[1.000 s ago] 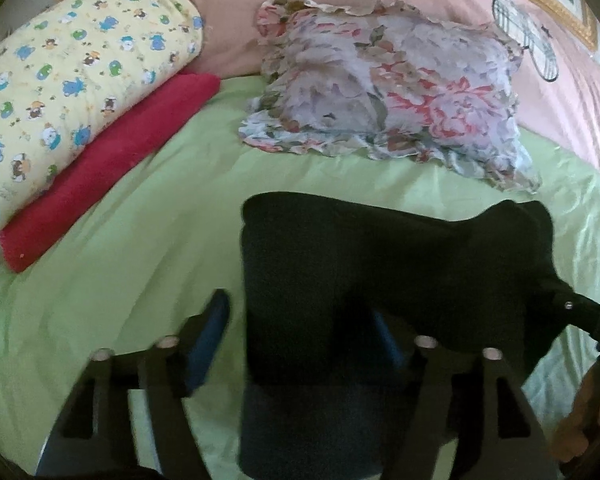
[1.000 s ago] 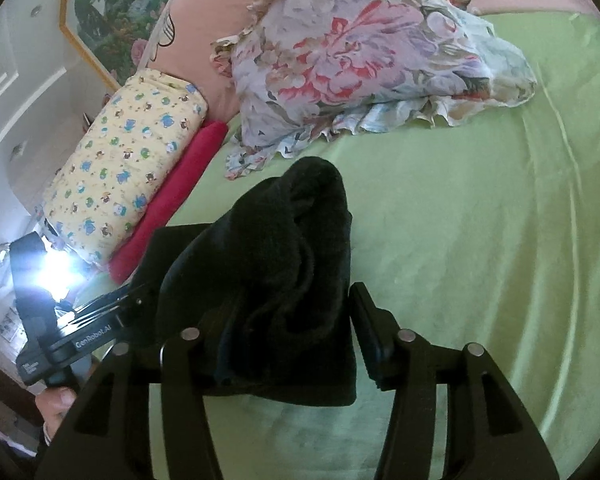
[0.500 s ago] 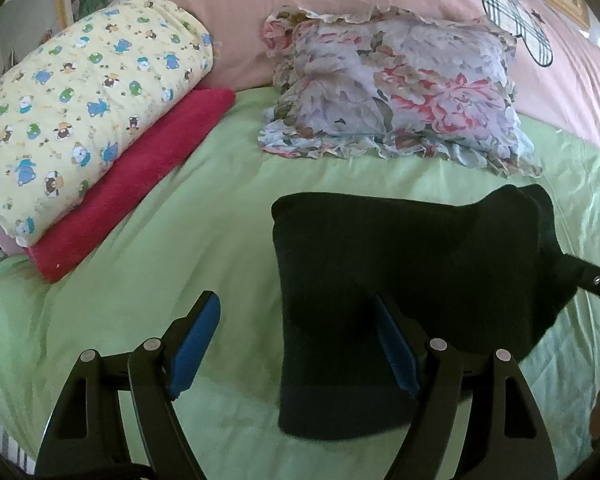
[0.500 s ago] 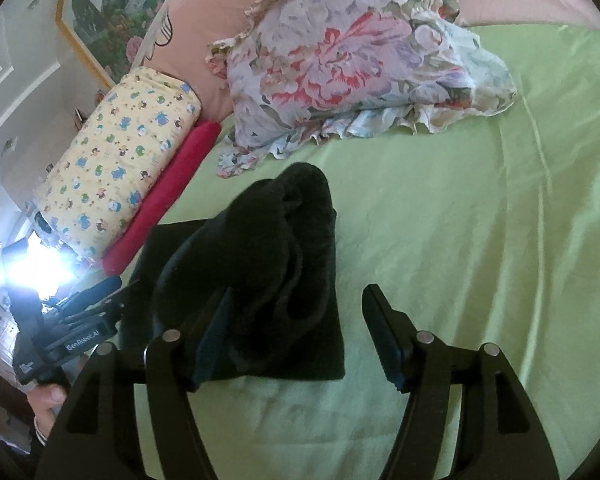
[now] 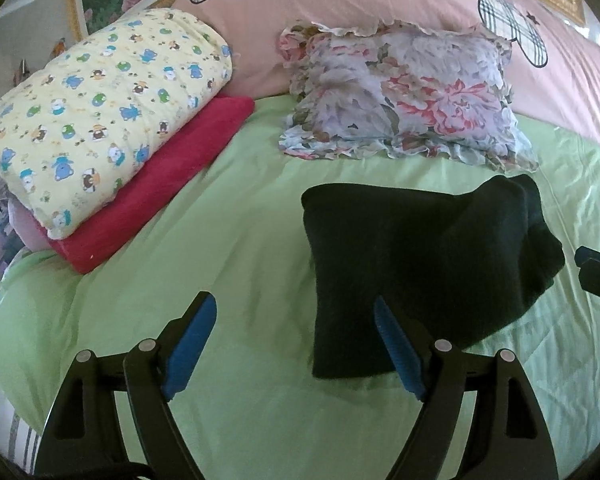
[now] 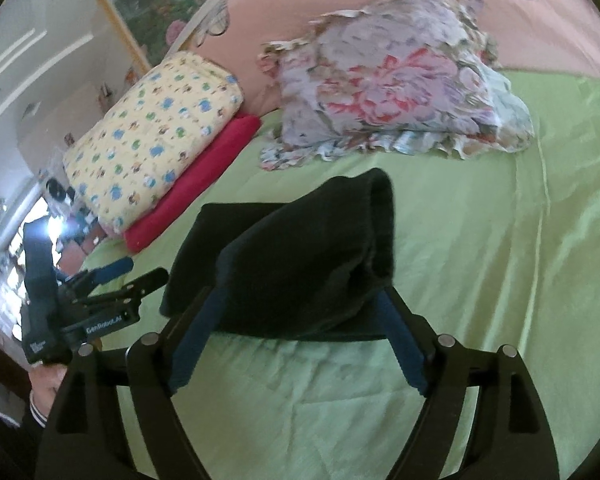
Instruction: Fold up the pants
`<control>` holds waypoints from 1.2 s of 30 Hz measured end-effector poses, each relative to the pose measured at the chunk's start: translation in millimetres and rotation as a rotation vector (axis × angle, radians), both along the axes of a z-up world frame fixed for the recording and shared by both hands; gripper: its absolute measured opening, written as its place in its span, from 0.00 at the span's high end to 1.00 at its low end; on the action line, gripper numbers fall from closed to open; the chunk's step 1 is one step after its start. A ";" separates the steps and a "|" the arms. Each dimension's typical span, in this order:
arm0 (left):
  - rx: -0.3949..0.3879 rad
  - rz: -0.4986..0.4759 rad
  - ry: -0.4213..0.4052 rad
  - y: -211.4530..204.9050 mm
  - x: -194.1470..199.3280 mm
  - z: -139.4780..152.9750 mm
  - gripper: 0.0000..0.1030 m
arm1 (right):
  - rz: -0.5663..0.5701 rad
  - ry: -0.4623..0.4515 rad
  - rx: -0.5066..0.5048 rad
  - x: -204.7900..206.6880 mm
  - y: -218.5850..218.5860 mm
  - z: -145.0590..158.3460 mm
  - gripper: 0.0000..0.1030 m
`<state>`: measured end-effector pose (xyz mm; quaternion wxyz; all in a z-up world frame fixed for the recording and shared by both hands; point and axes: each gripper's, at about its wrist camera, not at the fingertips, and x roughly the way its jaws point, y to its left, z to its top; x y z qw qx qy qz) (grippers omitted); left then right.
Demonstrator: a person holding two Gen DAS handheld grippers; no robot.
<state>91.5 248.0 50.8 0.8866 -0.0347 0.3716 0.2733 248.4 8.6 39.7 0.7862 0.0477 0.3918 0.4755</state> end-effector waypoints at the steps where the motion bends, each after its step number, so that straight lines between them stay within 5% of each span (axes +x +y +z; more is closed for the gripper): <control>1: 0.000 0.002 -0.001 -0.4 -2.8 0.8 0.20 | 0.009 -0.009 -0.005 -3.2 1.2 1.4 0.20; 13: 0.011 0.016 -0.016 -7.9 -35.2 11.7 0.16 | 0.099 -0.118 -0.059 -41.0 11.9 16.1 0.13; 36: 0.027 -0.017 -0.032 -23.3 -51.6 9.1 0.09 | 0.152 -0.175 -0.122 -63.9 21.3 10.7 0.13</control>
